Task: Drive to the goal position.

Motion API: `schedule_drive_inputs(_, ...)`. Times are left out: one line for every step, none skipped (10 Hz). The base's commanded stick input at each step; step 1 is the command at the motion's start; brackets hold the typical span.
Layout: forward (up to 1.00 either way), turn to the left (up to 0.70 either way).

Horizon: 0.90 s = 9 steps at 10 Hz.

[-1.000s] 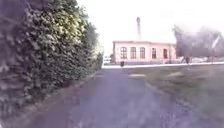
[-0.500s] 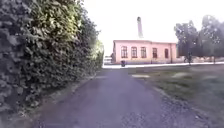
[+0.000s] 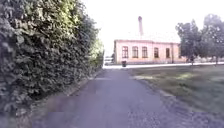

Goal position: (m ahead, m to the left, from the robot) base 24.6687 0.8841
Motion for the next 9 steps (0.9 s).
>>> schedule_drive_inputs(0.70,-0.14)
schedule_drive_inputs(0.70,-0.14)
schedule_drive_inputs(0.70,-0.11)
schedule_drive_inputs(0.70,0.00)
schedule_drive_inputs(0.70,0.00)
schedule_drive_inputs(0.70,-0.01)
schedule_drive_inputs(0.70,-0.14)
schedule_drive_inputs(0.70,-0.09)
schedule_drive_inputs(0.70,-0.05)
